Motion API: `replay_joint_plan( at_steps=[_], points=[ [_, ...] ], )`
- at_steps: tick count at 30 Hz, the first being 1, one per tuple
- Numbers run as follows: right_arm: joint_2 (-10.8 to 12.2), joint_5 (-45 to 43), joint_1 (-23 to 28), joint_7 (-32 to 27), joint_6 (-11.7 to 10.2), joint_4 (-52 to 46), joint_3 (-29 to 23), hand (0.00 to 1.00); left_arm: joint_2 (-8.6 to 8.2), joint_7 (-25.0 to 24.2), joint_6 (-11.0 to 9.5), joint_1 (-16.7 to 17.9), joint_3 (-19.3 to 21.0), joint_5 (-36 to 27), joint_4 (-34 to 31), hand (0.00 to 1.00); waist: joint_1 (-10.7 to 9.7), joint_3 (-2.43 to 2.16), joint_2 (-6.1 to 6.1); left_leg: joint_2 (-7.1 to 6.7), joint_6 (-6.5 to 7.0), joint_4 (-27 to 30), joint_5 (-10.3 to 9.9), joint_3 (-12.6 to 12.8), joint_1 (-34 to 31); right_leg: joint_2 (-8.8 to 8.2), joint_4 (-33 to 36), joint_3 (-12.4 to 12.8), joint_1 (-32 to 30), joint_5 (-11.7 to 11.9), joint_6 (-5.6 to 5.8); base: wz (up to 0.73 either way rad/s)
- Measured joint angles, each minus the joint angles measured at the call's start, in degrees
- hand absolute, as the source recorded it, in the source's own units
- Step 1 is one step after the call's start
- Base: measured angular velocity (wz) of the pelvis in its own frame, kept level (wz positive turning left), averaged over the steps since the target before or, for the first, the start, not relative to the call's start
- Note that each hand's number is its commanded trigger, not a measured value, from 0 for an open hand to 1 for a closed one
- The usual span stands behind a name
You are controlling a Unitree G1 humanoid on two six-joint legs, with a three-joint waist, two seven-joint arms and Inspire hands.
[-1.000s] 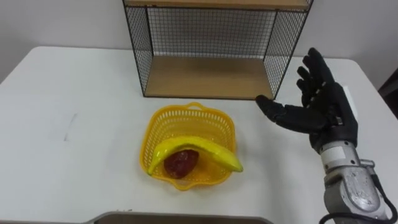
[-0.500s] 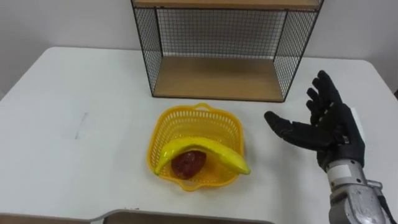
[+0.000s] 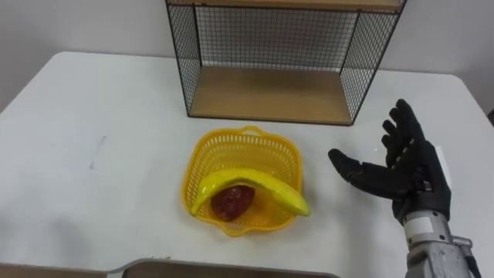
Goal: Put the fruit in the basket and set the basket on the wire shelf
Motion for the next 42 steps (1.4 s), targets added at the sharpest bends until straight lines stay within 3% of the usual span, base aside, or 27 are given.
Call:
replay_joint_plan(
  at_steps=[2, 6, 8, 13, 17, 22, 29, 35, 42],
  points=[
    [0.16, -0.64, -0.10, 1.30, -0.22, 0.39, 0.68, 0.00, 0.06, -3.82, -0.88, -0.30, -3.65, -0.09, 0.02, 0.00, -0.59, 0.54, -0.05, -0.08, 0.02, 0.03, 0.01, 0.03, -0.16, -0.08, 0.02, -0.06, -0.12, -0.05, 0.07, 0.02],
    [0.35, -0.99, -0.29, 3.41, -1.95, 2.44, 2.00, 0.00, 0.12, -11.01, -2.26, -0.30, -10.61, -0.03, 0.35, 0.00, -1.12, 0.85, -1.08, -0.14, 0.02, 0.57, 0.01, -0.10, -0.75, -0.12, -0.01, -0.17, -0.31, -0.23, 0.09, 0.04],
    [0.75, -1.20, -0.26, 4.88, -3.34, 4.42, 2.11, 0.00, 0.14, -16.02, -2.51, -0.30, -13.93, -0.09, 1.77, 0.00, -1.33, 0.66, -1.73, -0.18, 0.02, 0.57, 0.01, 0.05, -0.97, -0.15, 0.04, 0.01, -0.65, -0.23, 0.09, -0.04],
    [2.24, -1.71, -0.27, 6.30, -4.63, 6.58, 2.37, 0.00, 1.13, -23.04, -2.56, -0.30, -18.20, -3.15, 3.81, 0.00, -3.31, 0.19, -2.56, -0.22, 0.03, 0.61, 0.02, 0.13, -0.96, -0.16, 0.21, 0.16, -0.65, -0.23, 0.09, -0.01],
    [2.18, -1.01, -0.67, 7.06, -6.32, 8.44, 3.24, 0.00, 2.09, -29.87, -2.62, -0.35, -22.20, -7.24, 4.42, 0.00, -4.89, 0.32, -2.54, -0.22, 0.03, 0.66, 0.02, 0.44, -0.73, -0.20, 0.22, 0.28, -0.46, -0.22, 0.10, 0.00],
    [2.16, 0.22, -0.64, 8.44, -6.37, 9.64, 3.95, 0.00, 2.25, -36.11, -2.60, -0.19, -23.07, -11.62, 5.80, 0.00, -5.49, 0.56, -1.96, -0.21, 0.03, 0.56, 0.02, 1.45, -0.84, 0.02, 0.69, 1.52, -1.30, -0.23, 0.10, -0.10],
    [2.29, 9.57, -0.59, 10.93, -6.39, 9.66, 6.06, 0.00, 1.97, -42.42, -2.67, -0.17, -25.17, -17.11, 7.84, 0.00, -5.80, 0.33, -1.53, -0.21, 0.03, 0.65, 0.02, 1.75, -1.33, 0.05, 1.00, 1.73, -2.05, -0.22, 0.09, -0.02],
    [2.39, 14.32, -0.60, 12.74, -6.46, 10.78, 6.26, 0.00, 1.84, -45.21, -4.46, -0.24, -25.59, -19.00, 10.66, 0.00, -5.71, 0.16, -1.29, -0.21, 0.03, 0.74, 0.02, 2.62, -1.36, 0.12, 1.17, 2.60, -2.48, -0.22, 0.10, -0.07],
    [2.57, 16.11, -0.62, 13.96, -6.44, 10.78, 6.94, 0.00, 1.96, -47.17, -4.71, -0.28, -24.87, -20.15, 11.88, 0.00, -5.71, 0.01, -1.07, -0.22, 0.04, 0.59, 0.02, 3.12, -0.73, 0.15, 1.42, 3.05, -2.31, -0.24, 0.13, -0.04]
  ],
)
